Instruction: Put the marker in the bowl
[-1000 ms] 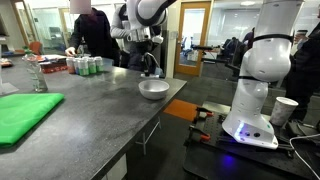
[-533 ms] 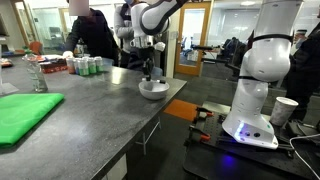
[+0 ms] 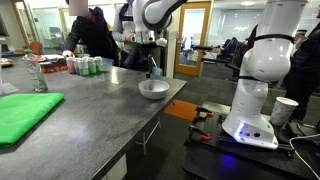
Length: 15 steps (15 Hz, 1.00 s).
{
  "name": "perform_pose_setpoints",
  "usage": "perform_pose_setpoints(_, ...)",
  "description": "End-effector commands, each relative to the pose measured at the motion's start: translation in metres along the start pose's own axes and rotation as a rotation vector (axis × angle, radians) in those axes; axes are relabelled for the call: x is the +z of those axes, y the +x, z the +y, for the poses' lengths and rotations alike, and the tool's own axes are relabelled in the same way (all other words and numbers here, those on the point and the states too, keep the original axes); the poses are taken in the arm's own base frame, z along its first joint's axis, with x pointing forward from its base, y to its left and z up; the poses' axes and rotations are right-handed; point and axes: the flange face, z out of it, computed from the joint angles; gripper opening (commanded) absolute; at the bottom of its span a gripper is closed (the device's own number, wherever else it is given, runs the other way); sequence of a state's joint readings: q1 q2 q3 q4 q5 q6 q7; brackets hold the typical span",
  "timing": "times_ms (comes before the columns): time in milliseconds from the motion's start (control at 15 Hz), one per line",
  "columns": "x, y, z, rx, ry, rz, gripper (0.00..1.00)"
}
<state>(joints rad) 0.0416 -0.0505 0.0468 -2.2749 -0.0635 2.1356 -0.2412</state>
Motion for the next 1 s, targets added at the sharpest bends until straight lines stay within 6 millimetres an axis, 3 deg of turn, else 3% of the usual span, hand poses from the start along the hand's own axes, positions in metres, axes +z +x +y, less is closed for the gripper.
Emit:
perform_pose_setpoints(0,-0.028,-0.011,-0.016,0.068,0.057,-0.038,1.0)
perform_pose_setpoints(467,-0.069,-0.027,-0.044,0.168,0.077,-0.07,1.0)
perform_pose_setpoints(933,-0.08,-0.033,-0.045,0.146,0.065,-0.058,1.0)
